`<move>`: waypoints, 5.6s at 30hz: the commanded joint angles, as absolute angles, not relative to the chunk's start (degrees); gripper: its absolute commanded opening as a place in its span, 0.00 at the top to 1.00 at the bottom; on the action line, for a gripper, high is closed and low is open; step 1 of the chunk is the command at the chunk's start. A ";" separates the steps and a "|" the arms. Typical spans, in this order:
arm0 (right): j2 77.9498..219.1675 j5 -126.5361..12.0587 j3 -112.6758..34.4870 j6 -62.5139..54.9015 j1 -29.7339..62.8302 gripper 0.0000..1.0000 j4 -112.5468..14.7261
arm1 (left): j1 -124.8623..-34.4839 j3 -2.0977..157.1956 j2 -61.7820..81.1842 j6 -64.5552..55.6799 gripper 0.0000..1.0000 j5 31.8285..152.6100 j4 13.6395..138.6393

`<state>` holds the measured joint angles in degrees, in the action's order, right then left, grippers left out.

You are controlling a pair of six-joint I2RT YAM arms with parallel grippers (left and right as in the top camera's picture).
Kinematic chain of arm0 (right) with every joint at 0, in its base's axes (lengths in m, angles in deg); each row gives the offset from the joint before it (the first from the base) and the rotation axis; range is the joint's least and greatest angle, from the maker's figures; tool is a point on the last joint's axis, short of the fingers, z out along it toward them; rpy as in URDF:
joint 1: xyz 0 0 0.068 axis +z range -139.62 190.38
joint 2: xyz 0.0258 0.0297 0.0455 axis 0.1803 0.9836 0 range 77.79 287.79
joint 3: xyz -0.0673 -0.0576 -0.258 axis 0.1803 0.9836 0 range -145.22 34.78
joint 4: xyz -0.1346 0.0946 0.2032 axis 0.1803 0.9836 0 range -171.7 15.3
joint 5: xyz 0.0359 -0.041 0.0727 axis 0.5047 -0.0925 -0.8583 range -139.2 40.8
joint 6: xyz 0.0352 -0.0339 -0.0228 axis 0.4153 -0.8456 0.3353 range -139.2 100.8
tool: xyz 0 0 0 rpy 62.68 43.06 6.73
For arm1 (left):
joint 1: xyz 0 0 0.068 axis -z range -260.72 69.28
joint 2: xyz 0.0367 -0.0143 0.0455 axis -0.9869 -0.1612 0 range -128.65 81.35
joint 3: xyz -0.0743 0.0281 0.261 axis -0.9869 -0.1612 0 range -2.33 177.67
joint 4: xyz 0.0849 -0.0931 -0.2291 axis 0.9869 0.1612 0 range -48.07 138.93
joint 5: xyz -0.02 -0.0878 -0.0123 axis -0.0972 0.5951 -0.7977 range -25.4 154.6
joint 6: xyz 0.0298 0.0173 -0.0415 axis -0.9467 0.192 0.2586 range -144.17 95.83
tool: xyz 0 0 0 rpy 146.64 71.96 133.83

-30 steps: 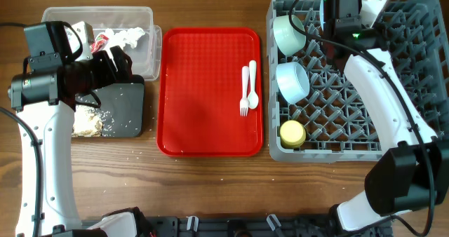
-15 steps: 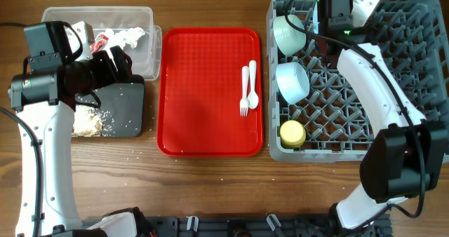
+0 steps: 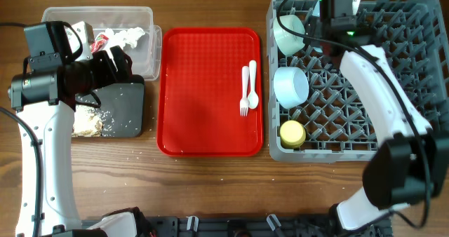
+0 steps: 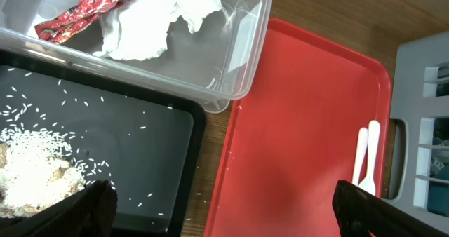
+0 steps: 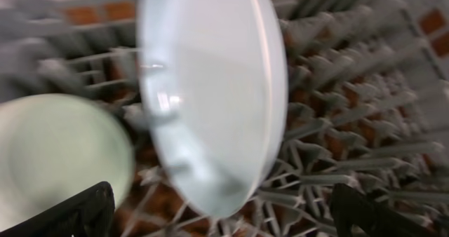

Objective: Sort waste into correct bins and load items into the dishwasher rack
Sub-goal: 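Release the plate and withdraw the right gripper from the rack, then move the right gripper to the white fork and spoon and grasp both, then lift the fork and spoon and lower them into the rack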

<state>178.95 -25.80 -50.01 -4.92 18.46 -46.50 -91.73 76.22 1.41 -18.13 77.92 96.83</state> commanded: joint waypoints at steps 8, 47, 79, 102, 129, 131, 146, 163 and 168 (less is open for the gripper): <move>165.99 -73.01 -50.95 -5.86 19.25 0.01 -49.77 | -92.10 76.65 1.08 -19.27 0.00 77.79 96.67; 201.14 -49.21 -62.01 9.20 39.25 0.25 -28.55 | -92.10 76.65 1.08 -19.27 0.00 77.79 96.67; 208.87 -42.37 -69.64 11.82 39.49 0.31 -25.32 | -92.10 76.65 1.08 -19.27 0.00 77.79 96.65; 213.55 -50.58 -65.79 13.96 40.12 0.78 -28.57 | -92.10 76.65 1.08 -19.27 0.00 77.79 96.65; 203.30 -60.31 -70.19 -6.19 38.87 0.96 -24.68 | -92.10 76.65 1.08 -19.27 0.00 77.79 96.65; 200.15 -60.27 -70.19 -7.85 38.13 0.96 -22.96 | -92.10 76.65 1.08 -19.27 0.00 77.79 96.65; 180.42 -59.89 -70.16 -12.99 19.44 0.96 -9.54 | -92.10 76.65 1.08 -19.27 0.00 77.79 96.65; 180.68 -48.94 -52.70 -15.74 8.21 0.82 -12.49 | -92.10 76.65 1.08 -19.27 0.00 77.79 96.67; 180.68 -49.27 -52.11 -14.54 8.21 0.52 -13.99 | -92.10 76.65 1.08 -19.27 0.00 77.79 96.65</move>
<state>181.57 -50.15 -51.59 -14.80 8.08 -13.40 -91.73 76.22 1.41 -18.13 77.90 96.83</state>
